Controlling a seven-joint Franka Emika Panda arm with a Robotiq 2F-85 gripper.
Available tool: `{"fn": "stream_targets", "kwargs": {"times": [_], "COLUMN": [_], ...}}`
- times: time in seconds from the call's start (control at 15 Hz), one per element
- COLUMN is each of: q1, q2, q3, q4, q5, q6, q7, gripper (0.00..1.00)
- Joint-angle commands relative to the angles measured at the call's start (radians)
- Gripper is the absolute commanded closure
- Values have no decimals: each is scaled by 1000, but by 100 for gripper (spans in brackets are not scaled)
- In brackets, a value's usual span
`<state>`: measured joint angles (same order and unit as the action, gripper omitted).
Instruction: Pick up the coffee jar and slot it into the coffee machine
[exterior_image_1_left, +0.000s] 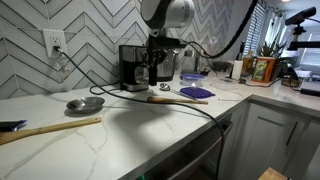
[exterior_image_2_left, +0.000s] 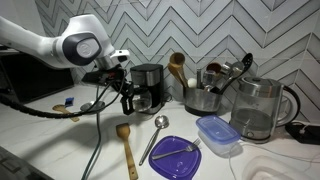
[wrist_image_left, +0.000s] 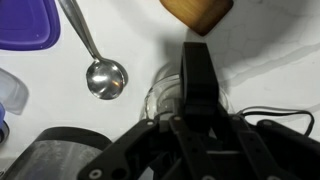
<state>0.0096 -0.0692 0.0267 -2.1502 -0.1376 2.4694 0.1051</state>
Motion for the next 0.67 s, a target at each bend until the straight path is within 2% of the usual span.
{"fn": "stream_targets", "kwargs": {"times": [0.0,0.6], "q1": [-4,0], "q2": [33,143], "q3": [-7,-10], "q4": [49,177], "q5": [9,88], "q6": [5,-17], "q7": [-21,-107], "gripper": [93,93]}}
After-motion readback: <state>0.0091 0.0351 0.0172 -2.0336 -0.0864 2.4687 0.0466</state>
